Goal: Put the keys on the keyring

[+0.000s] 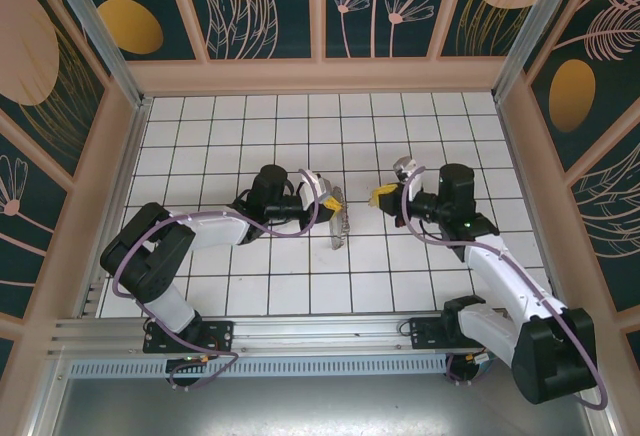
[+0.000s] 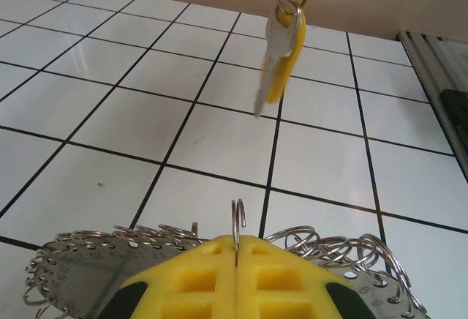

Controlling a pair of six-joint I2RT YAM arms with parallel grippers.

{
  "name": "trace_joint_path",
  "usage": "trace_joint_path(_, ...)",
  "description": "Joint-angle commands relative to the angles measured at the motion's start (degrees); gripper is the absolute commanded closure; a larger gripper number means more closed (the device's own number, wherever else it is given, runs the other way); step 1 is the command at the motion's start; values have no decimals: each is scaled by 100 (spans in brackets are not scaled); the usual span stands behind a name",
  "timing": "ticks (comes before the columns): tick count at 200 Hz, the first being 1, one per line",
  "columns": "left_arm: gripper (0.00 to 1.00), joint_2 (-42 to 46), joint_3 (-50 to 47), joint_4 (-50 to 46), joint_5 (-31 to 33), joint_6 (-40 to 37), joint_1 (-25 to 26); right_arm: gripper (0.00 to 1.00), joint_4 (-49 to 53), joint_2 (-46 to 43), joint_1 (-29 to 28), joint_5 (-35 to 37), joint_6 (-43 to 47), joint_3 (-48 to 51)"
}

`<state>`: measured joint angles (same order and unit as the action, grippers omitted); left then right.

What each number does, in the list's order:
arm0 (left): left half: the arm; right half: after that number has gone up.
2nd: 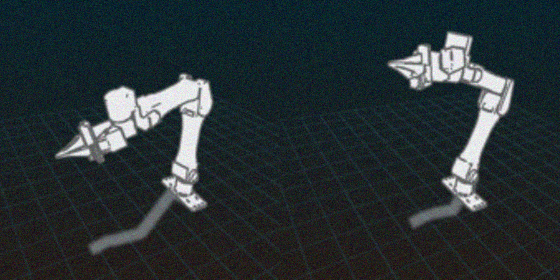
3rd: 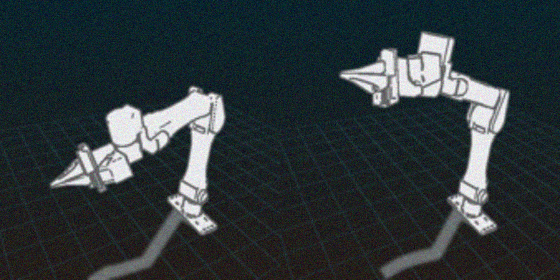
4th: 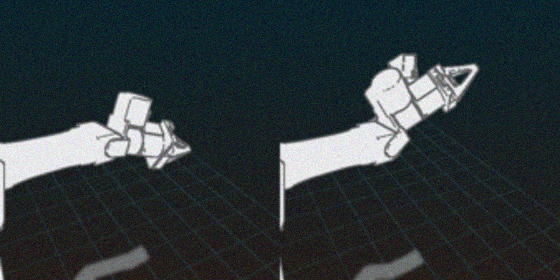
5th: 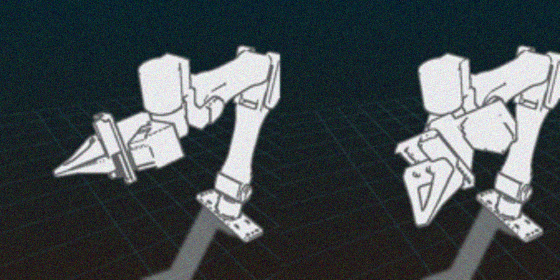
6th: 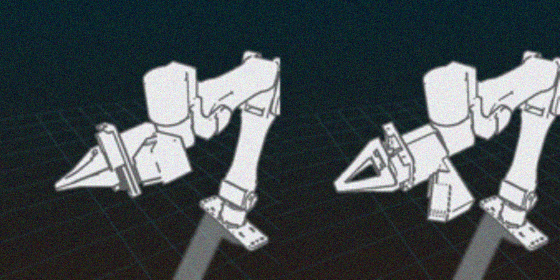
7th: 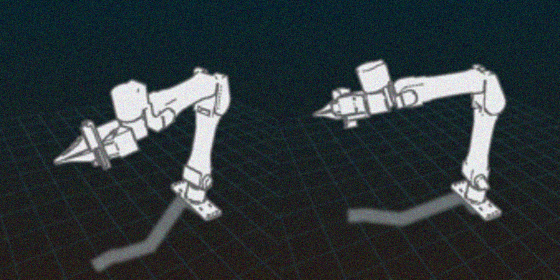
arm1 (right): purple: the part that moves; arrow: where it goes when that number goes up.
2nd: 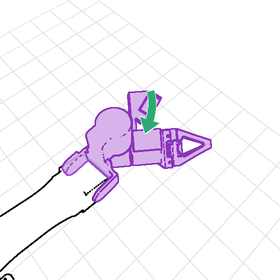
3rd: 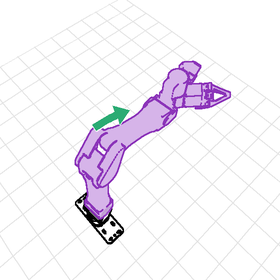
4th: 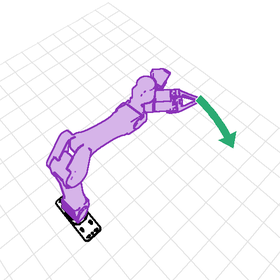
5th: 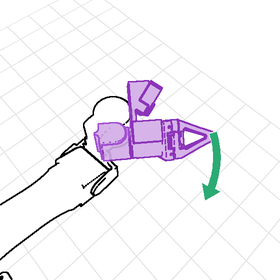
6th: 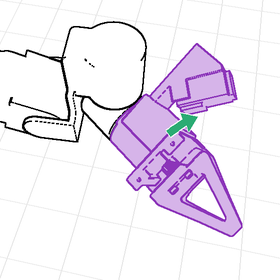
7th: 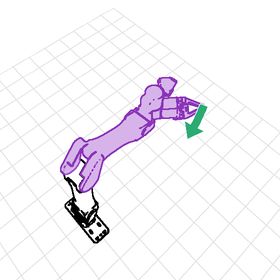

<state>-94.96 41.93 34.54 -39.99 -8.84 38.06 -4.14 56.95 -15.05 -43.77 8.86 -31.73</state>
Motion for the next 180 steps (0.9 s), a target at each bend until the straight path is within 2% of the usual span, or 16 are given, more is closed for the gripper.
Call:
trace_joint_path(1, 100, 171, -19, 417, -59, 65, 11, 100, -168, -140, -157, 286, 396, 42)
trace_joint_path(44, 100, 144, 9, 408, -70, 72, 10, 100, -62, -306, -793, 1235, 1309, 170)
trace_joint_path(74, 100, 179, -43, 436, -57, 103, 9, 100, -154, -361, -903, 1504, 1478, 219)
trace_joint_path(107, 100, 230, -54, 398, -43, 98, 13, 100, -311, -408, -907, 1411, 1539, 302)
trace_joint_path(137, 100, 267, 96, -2, 11, -142, 13, 100, -378, -406, -912, 1151, 1690, 359)
trace_joint_path(180, 100, 197, 251, -9, -100, -11, 12, 100, -517, -426, -914, 1142, 1672, 420)
